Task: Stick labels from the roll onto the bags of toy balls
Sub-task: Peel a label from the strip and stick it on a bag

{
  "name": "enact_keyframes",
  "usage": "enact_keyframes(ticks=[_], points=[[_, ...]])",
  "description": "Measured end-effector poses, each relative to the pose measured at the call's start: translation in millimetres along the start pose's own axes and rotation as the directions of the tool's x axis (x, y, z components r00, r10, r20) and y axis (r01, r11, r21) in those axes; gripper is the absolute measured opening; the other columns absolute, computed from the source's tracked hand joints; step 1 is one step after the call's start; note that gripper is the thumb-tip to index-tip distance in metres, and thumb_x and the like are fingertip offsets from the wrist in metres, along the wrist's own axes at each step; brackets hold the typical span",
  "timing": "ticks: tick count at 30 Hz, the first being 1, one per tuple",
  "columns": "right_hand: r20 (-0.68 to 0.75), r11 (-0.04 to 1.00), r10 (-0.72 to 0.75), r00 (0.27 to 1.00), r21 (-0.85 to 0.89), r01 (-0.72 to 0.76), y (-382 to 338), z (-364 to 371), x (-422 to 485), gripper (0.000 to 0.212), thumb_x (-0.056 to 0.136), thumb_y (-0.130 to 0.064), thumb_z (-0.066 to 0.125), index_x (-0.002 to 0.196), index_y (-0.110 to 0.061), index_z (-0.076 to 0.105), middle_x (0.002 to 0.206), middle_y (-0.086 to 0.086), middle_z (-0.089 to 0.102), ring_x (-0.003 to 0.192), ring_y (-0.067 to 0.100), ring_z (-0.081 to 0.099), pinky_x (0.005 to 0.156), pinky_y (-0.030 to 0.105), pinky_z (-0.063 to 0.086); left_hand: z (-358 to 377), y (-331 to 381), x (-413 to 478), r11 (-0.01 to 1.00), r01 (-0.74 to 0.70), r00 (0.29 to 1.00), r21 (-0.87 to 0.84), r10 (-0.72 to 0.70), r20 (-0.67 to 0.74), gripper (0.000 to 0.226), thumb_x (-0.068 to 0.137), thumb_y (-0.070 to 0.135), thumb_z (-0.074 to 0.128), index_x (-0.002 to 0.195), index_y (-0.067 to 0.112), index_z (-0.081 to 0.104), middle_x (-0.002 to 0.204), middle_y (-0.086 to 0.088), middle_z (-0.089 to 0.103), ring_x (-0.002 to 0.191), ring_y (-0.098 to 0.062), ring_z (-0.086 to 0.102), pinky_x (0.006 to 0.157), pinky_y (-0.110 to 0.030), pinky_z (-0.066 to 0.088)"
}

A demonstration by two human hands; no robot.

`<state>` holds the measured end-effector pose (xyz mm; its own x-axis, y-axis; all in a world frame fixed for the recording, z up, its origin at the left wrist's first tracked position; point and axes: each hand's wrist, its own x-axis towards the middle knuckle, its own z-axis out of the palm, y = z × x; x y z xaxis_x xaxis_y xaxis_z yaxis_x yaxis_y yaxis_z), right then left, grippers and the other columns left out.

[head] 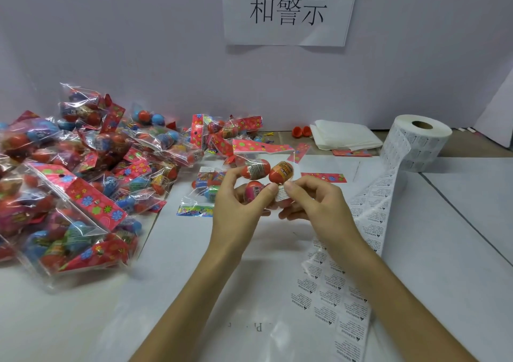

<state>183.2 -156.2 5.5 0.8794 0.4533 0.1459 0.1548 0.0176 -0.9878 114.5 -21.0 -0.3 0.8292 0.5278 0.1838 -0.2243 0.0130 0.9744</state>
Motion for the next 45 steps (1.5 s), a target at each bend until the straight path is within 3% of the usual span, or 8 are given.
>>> enact_keyframes(ticks=[6, 10, 15, 20, 27, 33, 40, 45], points=[[0.061, 0.99, 0.1, 0.993, 0.096, -0.106, -7, -1, -2, 0.019, 0.1, -0.021, 0.06, 0.094, -0.005, 0.069, 0.08, 0.009, 0.076, 0.072, 0.029, 0.075, 0.067, 0.027, 0.06, -2, 1, 1, 0.999, 0.017, 1.0, -0.029, -0.017, 0.011, 0.034, 0.088, 0.017, 0.078, 0.115, 0.029, 0.061, 0.079, 0.01, 0.075, 0.073, -0.015, 0.076, 0.063, -0.023, 0.058], [0.021, 0.998, 0.049, 0.999, 0.029, -0.049, -8, 0, -3, 0.035, 0.089, -0.03, 0.073, 0.087, 0.003, 0.063, 0.076, 0.011, 0.074, 0.068, 0.03, 0.074, 0.064, 0.028, 0.058, -1, 3, -1, 0.997, 0.045, 0.998, -0.061, -0.041, 0.055, 0.035, 0.088, 0.019, 0.08, 0.118, 0.023, 0.063, 0.084, -0.003, 0.077, 0.077, -0.022, 0.077, 0.066, -0.025, 0.06], [0.007, 0.997, 0.045, 0.999, 0.061, -0.046, -9, -4, -1, 0.025, 0.094, -0.025, 0.069, 0.082, -0.003, 0.065, 0.072, 0.01, 0.072, 0.065, 0.025, 0.071, 0.063, 0.027, 0.057, -2, 6, -1, 0.995, 0.063, 0.99, -0.073, -0.053, 0.133, 0.058, 0.078, 0.018, 0.088, 0.127, 0.021, 0.059, 0.102, -0.01, 0.077, 0.091, -0.029, 0.077, 0.079, -0.038, 0.064], [0.005, 0.997, 0.048, 0.999, 0.062, -0.048, -8, -9, 1, 0.025, 0.094, -0.023, 0.069, 0.078, -0.004, 0.065, 0.07, 0.011, 0.071, 0.062, 0.024, 0.069, 0.063, 0.027, 0.057, -1, 5, -1, 0.993, 0.081, 0.987, -0.085, -0.068, 0.147, 0.063, 0.074, 0.009, 0.088, 0.127, 0.02, 0.058, 0.099, -0.012, 0.078, 0.088, -0.025, 0.077, 0.074, -0.031, 0.062], [0.007, 0.997, 0.042, 0.999, 0.057, -0.043, -6, -9, 2, 0.023, 0.098, -0.02, 0.064, 0.084, -0.003, 0.067, 0.071, 0.012, 0.073, 0.06, 0.022, 0.068, 0.063, 0.029, 0.057, -2, 4, 0, 0.985, 0.12, 0.981, -0.125, -0.099, 0.164, 0.067, 0.073, 0.004, 0.087, 0.13, 0.019, 0.057, 0.1, -0.013, 0.078, 0.088, -0.027, 0.077, 0.073, -0.032, 0.062], [0.004, 1.0, 0.009, 1.0, 0.024, -0.01, -3, -9, 3, 0.023, 0.1, -0.022, 0.062, 0.091, -0.002, 0.07, 0.074, 0.01, 0.073, 0.062, 0.022, 0.068, 0.067, 0.031, 0.057, -2, 5, 0, 0.971, 0.157, 0.977, -0.18, -0.126, 0.172, 0.06, 0.077, -0.002, 0.083, 0.128, 0.02, 0.058, 0.102, -0.014, 0.078, 0.089, -0.03, 0.077, 0.074, -0.031, 0.062], [0.125, 0.999, -0.03, 0.992, 0.017, 0.028, -6, -12, 4, 0.012, 0.1, -0.01, 0.061, 0.109, -0.007, 0.068, 0.087, 0.007, 0.071, 0.073, 0.021, 0.07, 0.077, 0.033, 0.059, -5, 3, 2, 0.918, 0.232, 0.968, -0.323, -0.187, 0.165, 0.051, 0.085, -0.004, 0.075, 0.131, 0.01, 0.059, 0.11, -0.022, 0.075, 0.098, -0.036, 0.075, 0.081, -0.035, 0.062], [0.105, 1.0, -0.016, 0.994, 0.028, 0.013, -5, -9, 2, 0.01, 0.098, -0.011, 0.064, 0.107, -0.011, 0.068, 0.09, 0.005, 0.072, 0.075, 0.025, 0.072, 0.079, 0.037, 0.061, -6, 2, 3, 0.935, 0.22, 0.972, -0.278, -0.184, 0.149, 0.046, 0.086, -0.005, 0.072, 0.127, 0.012, 0.06, 0.108, -0.021, 0.075, 0.09, -0.03, 0.075, 0.08, -0.034, 0.062]])
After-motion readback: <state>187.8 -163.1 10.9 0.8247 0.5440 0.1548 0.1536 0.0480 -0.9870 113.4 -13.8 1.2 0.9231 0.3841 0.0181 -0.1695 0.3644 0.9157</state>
